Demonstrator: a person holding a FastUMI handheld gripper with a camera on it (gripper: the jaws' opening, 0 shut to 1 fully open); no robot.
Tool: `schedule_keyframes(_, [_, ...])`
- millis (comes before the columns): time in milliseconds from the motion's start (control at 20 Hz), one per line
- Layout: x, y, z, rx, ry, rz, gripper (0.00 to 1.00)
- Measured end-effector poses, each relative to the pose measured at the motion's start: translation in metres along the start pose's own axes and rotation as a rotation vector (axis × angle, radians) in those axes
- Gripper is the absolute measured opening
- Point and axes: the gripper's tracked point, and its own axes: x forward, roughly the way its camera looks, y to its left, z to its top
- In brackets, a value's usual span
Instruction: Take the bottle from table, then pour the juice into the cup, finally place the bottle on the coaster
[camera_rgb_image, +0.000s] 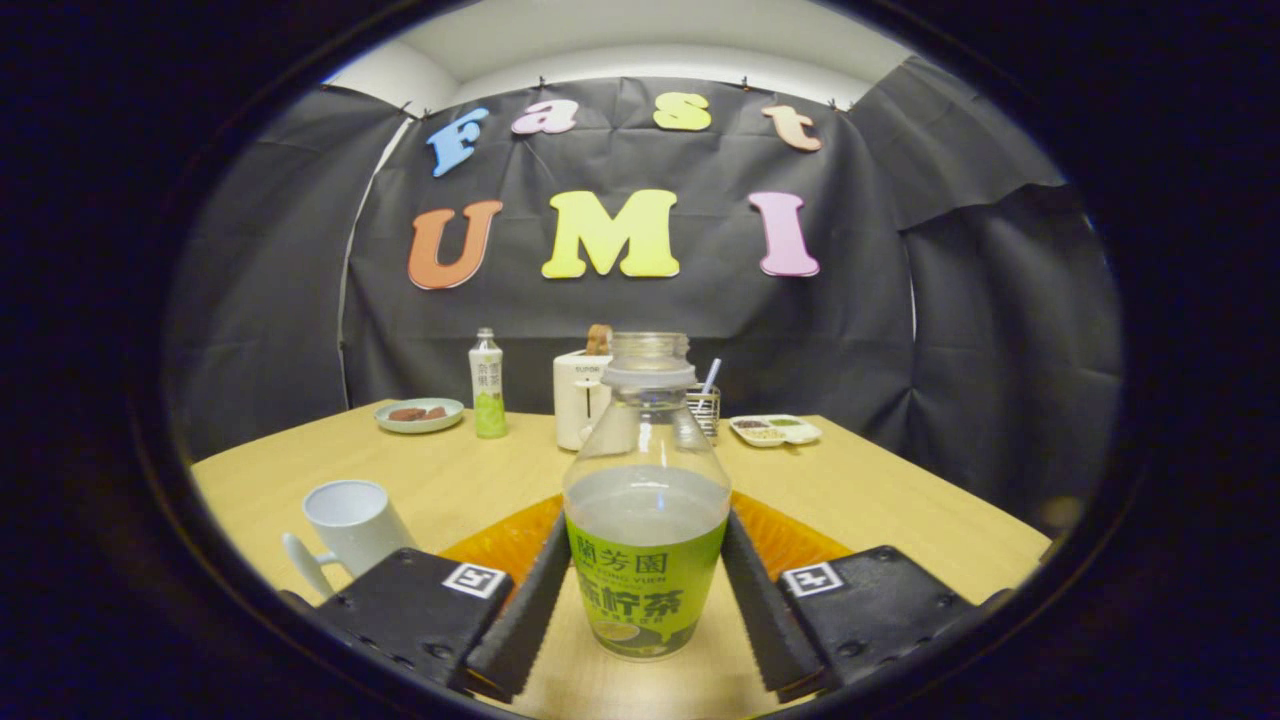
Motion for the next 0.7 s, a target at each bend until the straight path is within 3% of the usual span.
schedule_keyframes(50, [-0.006,0.0,0.001,-0.004,0.014,0.003,0.82])
schedule_keyframes(400, [-0.039,-0.008,0.043,-0.078,-0.03,0.001,0.81])
schedule_keyframes(700, [-0.06,-0.014,0.081,-0.279,-0.05,-0.031,0.81])
